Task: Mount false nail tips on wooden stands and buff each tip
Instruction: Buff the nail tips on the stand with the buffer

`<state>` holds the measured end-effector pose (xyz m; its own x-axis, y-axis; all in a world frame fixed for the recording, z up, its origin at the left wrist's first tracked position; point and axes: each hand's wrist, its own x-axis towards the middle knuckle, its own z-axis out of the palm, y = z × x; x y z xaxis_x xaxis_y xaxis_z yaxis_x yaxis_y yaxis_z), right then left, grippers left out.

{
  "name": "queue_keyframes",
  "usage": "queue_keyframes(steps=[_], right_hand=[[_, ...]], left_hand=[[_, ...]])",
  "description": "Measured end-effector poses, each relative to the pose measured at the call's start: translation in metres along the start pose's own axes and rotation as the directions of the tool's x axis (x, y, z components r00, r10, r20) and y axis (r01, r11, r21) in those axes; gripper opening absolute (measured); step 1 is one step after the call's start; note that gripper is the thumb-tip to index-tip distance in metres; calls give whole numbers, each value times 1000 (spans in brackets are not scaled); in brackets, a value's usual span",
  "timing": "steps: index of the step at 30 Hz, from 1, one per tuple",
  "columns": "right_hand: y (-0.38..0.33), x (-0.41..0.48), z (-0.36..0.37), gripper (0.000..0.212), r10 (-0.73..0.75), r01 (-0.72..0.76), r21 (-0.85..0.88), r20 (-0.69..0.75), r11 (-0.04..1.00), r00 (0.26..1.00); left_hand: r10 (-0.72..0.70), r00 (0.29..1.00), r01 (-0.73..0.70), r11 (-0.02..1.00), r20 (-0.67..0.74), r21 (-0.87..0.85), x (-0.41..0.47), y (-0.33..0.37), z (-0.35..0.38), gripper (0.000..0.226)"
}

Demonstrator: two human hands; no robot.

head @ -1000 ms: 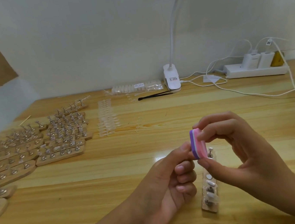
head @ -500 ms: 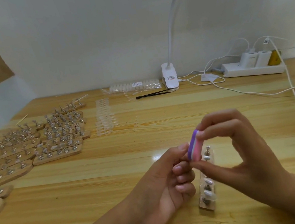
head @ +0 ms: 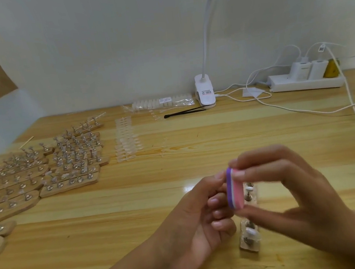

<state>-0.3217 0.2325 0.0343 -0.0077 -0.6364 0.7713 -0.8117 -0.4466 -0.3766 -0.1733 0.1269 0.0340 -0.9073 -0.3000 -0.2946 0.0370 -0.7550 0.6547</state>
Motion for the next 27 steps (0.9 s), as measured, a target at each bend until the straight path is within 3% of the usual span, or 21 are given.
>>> queue_keyframes(steps=[4, 7, 17, 20, 23, 25, 27], right_hand=[[-2, 0, 0, 32, 36, -36, 30, -13, 999, 999], [-5, -3, 4, 32, -46, 46, -12, 45, 999, 998], [-8, -3, 10, 24, 79, -79, 29, -11, 996, 997], [-10, -4, 12, 24, 87, -88, 39, 16, 995, 996], [-9, -3, 14, 23, 33, -31, -34, 58, 999, 998], [-7, -3, 15, 22, -33, 42, -108, 84, 993, 996], [-4, -4, 14, 24, -63, 69, -76, 83, 995, 995]], left_hand=[[20, 1000, -20, 1000, 0, 12, 0, 0, 0, 26], [25, 1000, -25, 1000, 11, -4, 1, -1, -2, 23], [28, 998, -31, 998, -59, -54, 6, 2, -4, 52], [45, 998, -48, 997, -54, -55, 7, 1, -5, 45], [31, 999, -32, 998, -18, -53, 6, 1, -7, 31], [15, 1000, -15, 1000, -10, -13, 5, 0, -8, 32], [3, 1000, -3, 1000, -5, -5, 4, -1, -8, 35]])
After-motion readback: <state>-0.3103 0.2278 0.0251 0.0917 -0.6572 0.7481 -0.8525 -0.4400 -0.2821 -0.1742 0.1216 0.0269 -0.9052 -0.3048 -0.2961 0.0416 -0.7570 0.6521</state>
